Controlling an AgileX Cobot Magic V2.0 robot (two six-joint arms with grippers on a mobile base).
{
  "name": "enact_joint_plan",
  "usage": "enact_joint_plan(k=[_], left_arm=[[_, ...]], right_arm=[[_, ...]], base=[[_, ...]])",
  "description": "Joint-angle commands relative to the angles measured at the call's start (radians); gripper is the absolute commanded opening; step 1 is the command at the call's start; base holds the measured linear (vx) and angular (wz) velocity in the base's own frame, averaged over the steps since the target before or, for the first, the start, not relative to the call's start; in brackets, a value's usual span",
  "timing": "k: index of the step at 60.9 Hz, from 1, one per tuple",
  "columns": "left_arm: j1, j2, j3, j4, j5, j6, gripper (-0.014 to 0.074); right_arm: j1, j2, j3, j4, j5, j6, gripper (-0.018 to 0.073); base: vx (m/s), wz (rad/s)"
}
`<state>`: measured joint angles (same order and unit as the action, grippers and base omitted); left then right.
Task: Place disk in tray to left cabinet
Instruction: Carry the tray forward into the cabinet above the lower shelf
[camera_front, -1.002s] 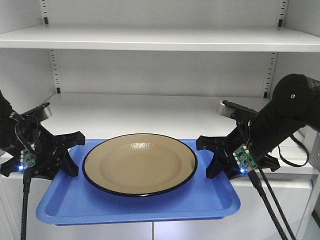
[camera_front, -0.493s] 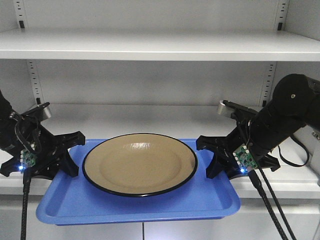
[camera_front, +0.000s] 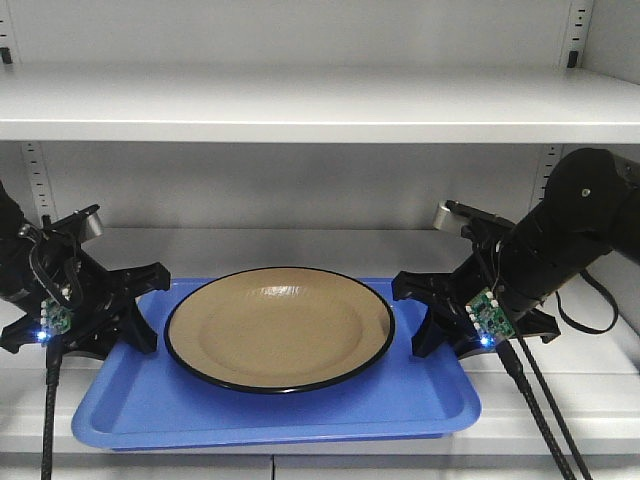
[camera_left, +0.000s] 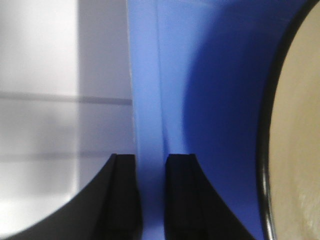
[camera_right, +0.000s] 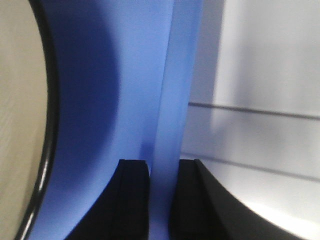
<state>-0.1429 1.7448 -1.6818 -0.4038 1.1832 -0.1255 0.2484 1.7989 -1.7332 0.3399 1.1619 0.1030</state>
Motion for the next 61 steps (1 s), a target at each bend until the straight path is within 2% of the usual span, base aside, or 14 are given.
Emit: enact_joint_plan(k=[1, 61], left_arm=[[-0.034, -0.06, -0.039, -0.209, -0.035, -0.011, 0.0], [-0.034, -0.06, -0.039, -0.209, -0.035, -0.011, 0.0]], right_arm=[[0.03, -0.058, -0.042, 0.191, -0.073, -0.01, -0.0006], [0.03, -0.058, -0.042, 0.191, -0.073, -0.01, -0.0006]], base=[[0.14, -0.05], [0.05, -0.03]])
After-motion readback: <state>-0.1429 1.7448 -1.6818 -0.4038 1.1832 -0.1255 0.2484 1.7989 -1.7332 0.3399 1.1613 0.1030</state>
